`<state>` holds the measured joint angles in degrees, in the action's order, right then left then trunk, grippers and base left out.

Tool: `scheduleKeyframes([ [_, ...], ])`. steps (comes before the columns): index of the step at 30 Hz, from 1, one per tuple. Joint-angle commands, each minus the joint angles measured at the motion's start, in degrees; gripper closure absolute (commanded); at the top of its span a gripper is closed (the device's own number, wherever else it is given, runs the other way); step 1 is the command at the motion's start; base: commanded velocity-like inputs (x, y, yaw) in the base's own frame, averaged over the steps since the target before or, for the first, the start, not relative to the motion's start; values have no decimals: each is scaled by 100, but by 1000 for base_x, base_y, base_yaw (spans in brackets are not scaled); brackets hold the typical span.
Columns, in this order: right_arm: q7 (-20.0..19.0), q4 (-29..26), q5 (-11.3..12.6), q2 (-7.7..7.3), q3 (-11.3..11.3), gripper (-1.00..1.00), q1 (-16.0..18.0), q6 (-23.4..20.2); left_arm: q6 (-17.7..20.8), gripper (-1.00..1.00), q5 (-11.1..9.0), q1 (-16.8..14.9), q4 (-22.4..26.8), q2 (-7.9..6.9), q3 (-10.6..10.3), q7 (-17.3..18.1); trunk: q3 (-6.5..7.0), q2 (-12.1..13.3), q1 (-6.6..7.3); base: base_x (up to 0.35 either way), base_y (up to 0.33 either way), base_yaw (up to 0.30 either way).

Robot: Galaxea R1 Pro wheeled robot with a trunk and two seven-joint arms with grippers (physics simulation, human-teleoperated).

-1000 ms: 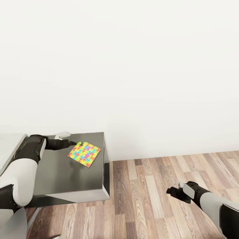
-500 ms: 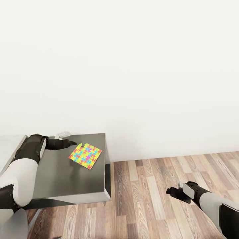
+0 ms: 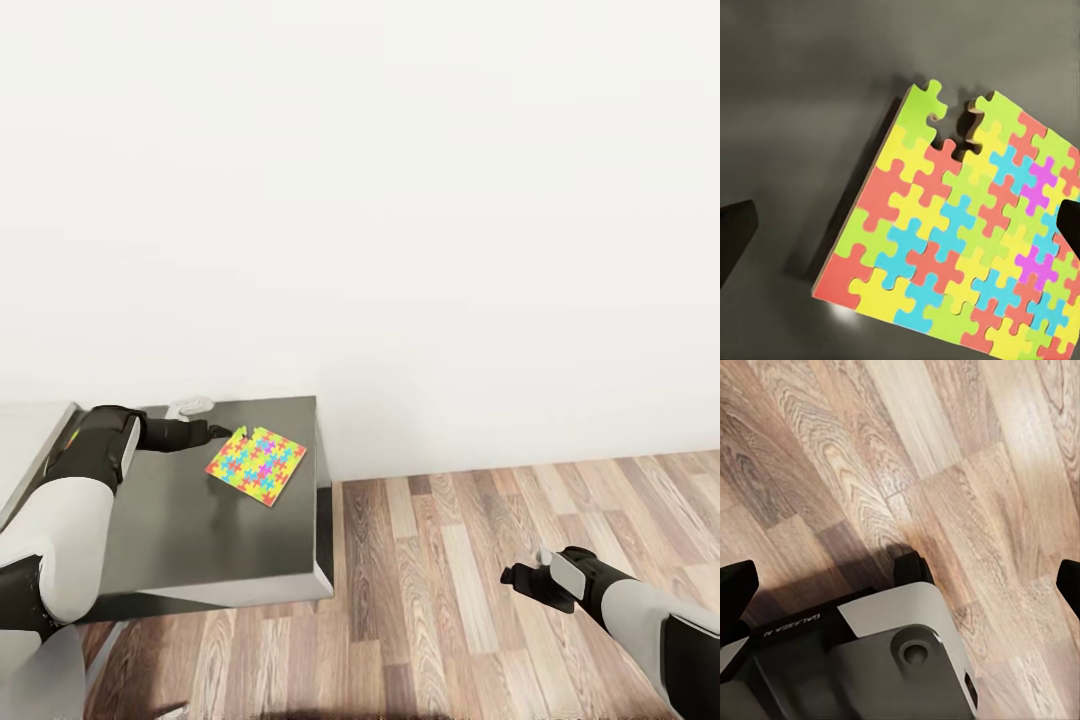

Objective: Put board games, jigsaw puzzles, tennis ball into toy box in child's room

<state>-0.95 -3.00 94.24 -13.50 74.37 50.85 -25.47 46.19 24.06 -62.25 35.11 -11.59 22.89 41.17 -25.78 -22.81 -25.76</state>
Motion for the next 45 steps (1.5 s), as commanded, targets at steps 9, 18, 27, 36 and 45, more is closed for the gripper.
scheduleKeyframes([
  [9, -10, -8, 24, -17, 43, -100, 4, -20, 21, -100, 61, -6, 4, 8, 25, 57, -92, -11, -3, 0, 0, 0],
  [18, -10, -8, 24, -14, 43, -100, 4, -20, 21, -100, 60, -6, 4, 8, 23, 65, -175, -11, -3, 0, 0, 0],
  [27, -10, -8, 22, -7, 43, -100, 5, -20, 21, -100, 56, -6, 4, 8, 23, 66, -257, -11, -3, 0, 0, 0],
  [36, -10, -8, 23, -10, 43, -100, 4, -20, 21, -100, 56, -6, 4, 8, 23, 68, -339, -11, -3, 0, 0, 0],
  [45, -10, -8, 22, 0, 43, -100, 4, -20, 21, -100, 55, -6, 4, 8, 21, 68, -373, -11, -3, 0, 0, 0],
])
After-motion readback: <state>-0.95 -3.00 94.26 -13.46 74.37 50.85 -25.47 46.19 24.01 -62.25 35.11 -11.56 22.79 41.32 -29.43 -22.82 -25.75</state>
